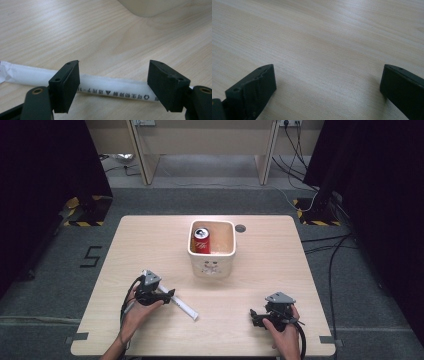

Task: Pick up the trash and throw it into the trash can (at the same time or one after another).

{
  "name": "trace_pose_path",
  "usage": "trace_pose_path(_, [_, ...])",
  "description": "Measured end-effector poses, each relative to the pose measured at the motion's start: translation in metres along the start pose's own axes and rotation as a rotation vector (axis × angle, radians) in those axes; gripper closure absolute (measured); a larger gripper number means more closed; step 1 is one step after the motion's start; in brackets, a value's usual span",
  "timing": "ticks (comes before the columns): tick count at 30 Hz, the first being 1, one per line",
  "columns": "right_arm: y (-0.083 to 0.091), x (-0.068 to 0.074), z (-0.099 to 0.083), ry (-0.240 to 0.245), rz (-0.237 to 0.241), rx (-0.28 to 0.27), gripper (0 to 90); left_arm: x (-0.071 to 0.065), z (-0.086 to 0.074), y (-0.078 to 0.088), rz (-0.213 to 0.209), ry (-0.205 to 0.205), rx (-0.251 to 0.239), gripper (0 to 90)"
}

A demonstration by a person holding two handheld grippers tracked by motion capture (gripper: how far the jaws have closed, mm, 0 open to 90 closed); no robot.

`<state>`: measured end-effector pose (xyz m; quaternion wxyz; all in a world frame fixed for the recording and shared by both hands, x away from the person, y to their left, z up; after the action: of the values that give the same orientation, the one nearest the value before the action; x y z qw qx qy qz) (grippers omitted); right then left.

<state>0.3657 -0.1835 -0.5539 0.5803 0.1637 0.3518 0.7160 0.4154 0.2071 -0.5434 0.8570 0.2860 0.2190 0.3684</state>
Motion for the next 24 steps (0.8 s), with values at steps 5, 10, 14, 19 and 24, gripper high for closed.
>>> trace_pose_path(5, [0.000, 0.000, 0.000, 0.000, 0.000, 0.000, 0.7, 0.003, -0.002, 0.003, 0.009, 0.015, 0.002, 24.4])
trace_pose_path(10, [0.000, 0.001, 0.000, -0.002, 0.001, 0.002, 0.7, 0.007, -0.008, 0.004, 0.016, 0.041, 0.027, 24.0])
trace_pose_path(14, [0.000, 0.001, 0.000, 0.000, 0.001, 0.001, 0.7, 0.010, -0.010, 0.001, 0.017, 0.046, 0.033, 23.3])
trace_pose_path(19, [0.000, 0.001, 0.000, 0.000, 0.001, 0.001, 0.7, 0.013, -0.006, 0.001, 0.001, 0.024, 0.042, 39.5])
trace_pose_path(24, [0.000, 0.001, 0.000, 0.002, 0.002, -0.001, 0.7, 0.014, -0.002, 0.001, -0.030, -0.007, 0.055, 55.3])
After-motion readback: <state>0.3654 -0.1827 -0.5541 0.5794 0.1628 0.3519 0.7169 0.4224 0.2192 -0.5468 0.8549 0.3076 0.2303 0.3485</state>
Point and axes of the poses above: each handheld gripper's, and its own axes: y roughly backward along the jaws, z roughly out of its top, x roughly to its left, the point moved 5 cm from there along -y, roughly forward along the jaws, and after that the axes turned 13 degrees about -z, right-handed, at the moved point
